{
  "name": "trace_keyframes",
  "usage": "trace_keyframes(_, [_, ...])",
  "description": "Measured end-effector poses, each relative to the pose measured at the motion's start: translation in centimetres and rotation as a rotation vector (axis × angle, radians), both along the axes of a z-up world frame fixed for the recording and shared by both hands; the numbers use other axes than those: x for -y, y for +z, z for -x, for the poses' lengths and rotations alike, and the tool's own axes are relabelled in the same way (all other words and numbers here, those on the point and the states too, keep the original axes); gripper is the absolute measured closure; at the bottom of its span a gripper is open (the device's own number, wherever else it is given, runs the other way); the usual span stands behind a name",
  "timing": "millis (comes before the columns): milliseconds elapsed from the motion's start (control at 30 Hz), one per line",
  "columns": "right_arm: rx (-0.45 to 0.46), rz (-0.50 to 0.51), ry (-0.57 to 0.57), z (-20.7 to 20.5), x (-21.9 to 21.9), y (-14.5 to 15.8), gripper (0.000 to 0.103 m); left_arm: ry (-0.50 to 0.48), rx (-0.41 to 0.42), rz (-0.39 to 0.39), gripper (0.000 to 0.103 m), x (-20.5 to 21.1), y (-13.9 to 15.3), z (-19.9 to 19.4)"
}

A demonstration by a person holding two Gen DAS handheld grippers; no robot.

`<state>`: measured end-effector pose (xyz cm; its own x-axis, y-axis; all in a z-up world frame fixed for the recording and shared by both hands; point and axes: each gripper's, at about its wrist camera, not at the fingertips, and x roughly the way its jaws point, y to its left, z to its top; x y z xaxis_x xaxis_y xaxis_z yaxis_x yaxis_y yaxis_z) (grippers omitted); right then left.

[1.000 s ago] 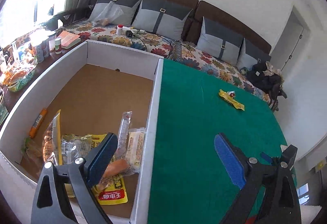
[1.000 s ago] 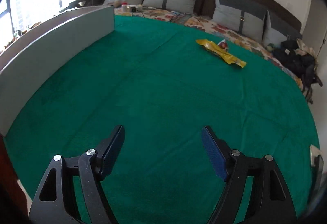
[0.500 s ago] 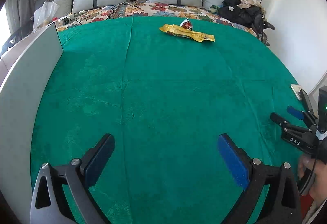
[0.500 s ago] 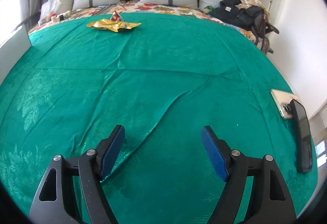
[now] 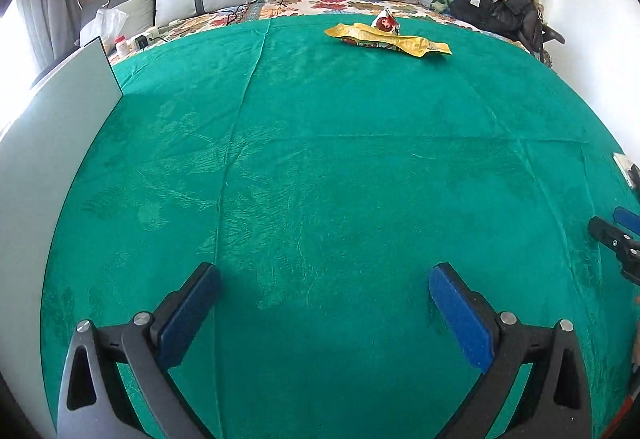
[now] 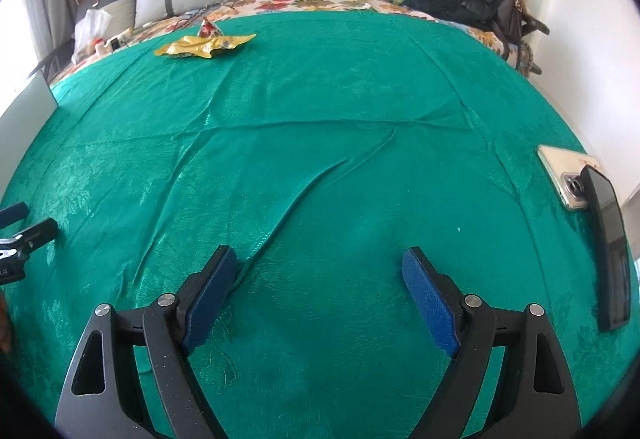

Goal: Organize snacks

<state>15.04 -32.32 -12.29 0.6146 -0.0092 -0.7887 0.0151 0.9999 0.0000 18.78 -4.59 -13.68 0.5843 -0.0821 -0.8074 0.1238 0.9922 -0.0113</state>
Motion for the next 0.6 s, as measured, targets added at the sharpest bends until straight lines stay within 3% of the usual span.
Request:
trace_keyframes(100, [-0.004,0.0,0.005,-0.1,-0.2,0.0,0.011,0.009,-0.036,0.002,0.0,0.0,0.2,-0.4])
trace_keyframes(200, [-0.005,0.0,0.006,-0.1,-0.3,0.0,0.01,-0.012,-0.073,0.119,0.0,0.6,1.4,-2.7])
trace_keyframes(400, [-0.008,-0.003,0.01,-0.1,-0.3,0.0,0.008,0.006,-0.021,0.237,0.001,3.4,6.6,-12.7])
trace_keyframes(467, [-0.008,-0.002,0.01,-0.1,-0.3,0.0,0.008,0.027,0.015,0.234,0.001,4.3,8.4,-16.8])
trace_keyframes(600, [-0.008,-0.002,0.01,-0.1,-0.3,0.0,0.008,0.024,0.041,0.126,0.001,7.0,10.8,-24.6])
